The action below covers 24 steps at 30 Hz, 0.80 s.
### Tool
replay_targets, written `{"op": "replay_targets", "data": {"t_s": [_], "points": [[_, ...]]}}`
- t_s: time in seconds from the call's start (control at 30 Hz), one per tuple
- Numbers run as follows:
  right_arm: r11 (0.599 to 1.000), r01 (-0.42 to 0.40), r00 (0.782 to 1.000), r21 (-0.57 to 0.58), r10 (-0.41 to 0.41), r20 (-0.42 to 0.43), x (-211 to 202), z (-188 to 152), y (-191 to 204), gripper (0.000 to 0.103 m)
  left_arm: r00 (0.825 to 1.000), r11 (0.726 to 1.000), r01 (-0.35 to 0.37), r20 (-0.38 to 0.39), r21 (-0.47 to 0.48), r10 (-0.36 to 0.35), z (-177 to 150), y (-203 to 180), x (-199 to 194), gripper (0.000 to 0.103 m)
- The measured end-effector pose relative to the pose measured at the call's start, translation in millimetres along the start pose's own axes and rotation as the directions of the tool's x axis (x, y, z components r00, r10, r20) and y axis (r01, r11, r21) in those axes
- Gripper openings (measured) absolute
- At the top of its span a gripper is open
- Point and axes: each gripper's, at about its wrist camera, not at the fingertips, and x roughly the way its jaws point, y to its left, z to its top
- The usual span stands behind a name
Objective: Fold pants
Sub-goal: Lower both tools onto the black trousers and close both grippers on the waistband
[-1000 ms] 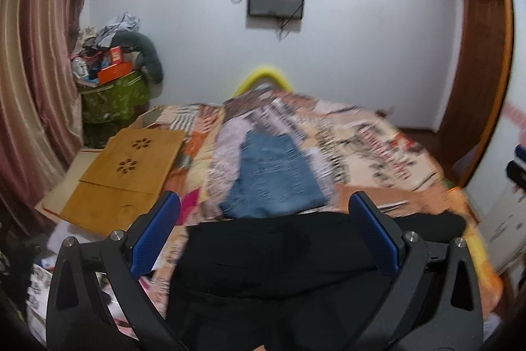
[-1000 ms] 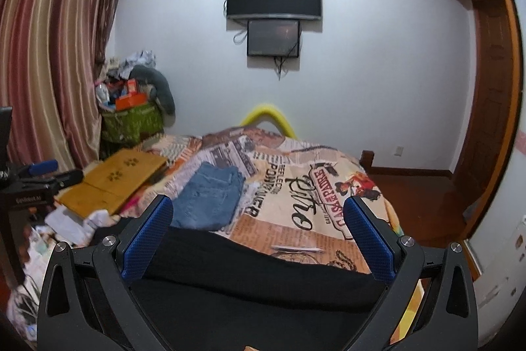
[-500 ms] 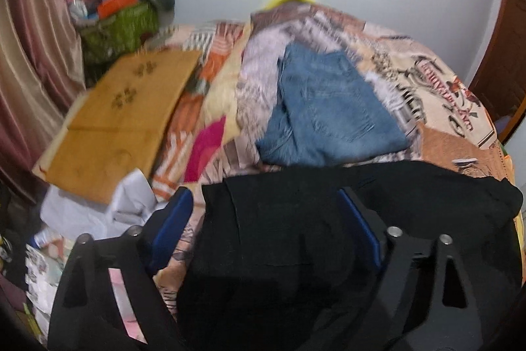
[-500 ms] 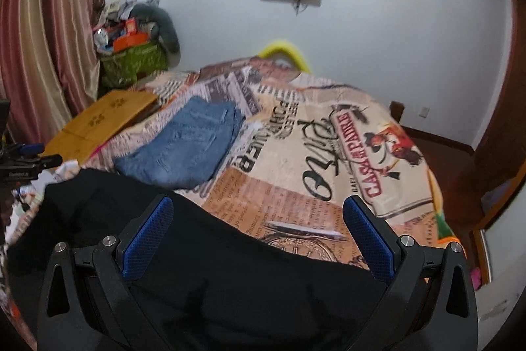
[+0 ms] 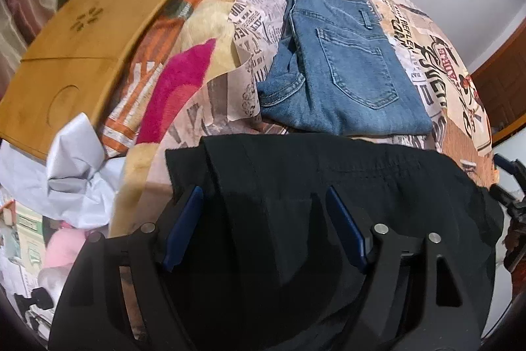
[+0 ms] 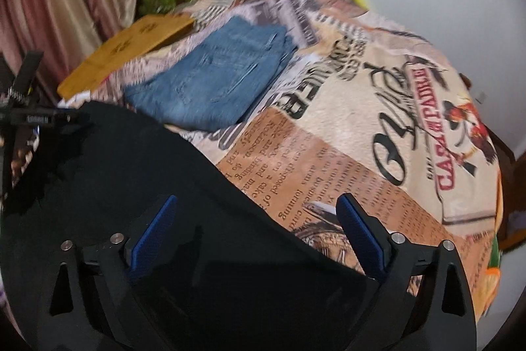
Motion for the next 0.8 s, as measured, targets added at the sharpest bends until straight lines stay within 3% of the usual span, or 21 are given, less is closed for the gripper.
{"op": "replay_targets", "data": {"t_s": [0.03, 0.17, 0.3, 0.37, 0.43, 0.57, 0.73, 0.8], "points": [[1.0, -0.006, 1.0, -0.008, 0.006, -0.018, 5, 2, -1, 0.081, 1.0, 1.0, 0.005, -0.006, -0.004, -0.005, 2, 0, 2, 0.074], [0.996, -0.081, 0.991, -0.021, 0.078, -0.112, 32, 8, -3, 0.077, 0.999, 0.999, 0.013, -0.041, -0.038, -0.015, 11, 1, 12, 0.066], [0.991, -0.134, 0.97, -0.009, 0.129, -0.208, 60, 4, -2, 0.055, 0.996, 0.996, 0.022, -0.082, -0.092, -0.03, 17, 9, 21, 0.038], [0.99, -0.14, 0.973, 0.002, 0.138, -0.187, 59, 2, -2, 0.054, 0.995, 0.993, 0.034, -0.085, -0.111, -0.044, 17, 14, 20, 0.028], [0.989, -0.145, 0.973, 0.006, 0.144, -0.181, 56, 0, -1, 0.046, 0.995, 0.991, 0.052, -0.082, -0.125, -0.062, 16, 17, 17, 0.019], [0.993, -0.116, 0.979, 0.005, 0.116, -0.169, 49, -4, 0, 0.034, 0.997, 0.995, 0.037, -0.059, -0.094, -0.042, 14, 7, 4, 0.013], [0.995, -0.098, 0.983, 0.015, 0.099, -0.155, 42, -6, -2, 0.007, 1.0, 1.0, -0.001, -0.007, -0.015, 0.0, 14, -12, -20, 0.009], [0.993, -0.115, 0.981, 0.004, 0.114, -0.16, 38, -9, 1, 0.005, 0.999, 0.999, -0.029, 0.026, 0.033, 0.028, 13, -22, -32, 0.009]]}}
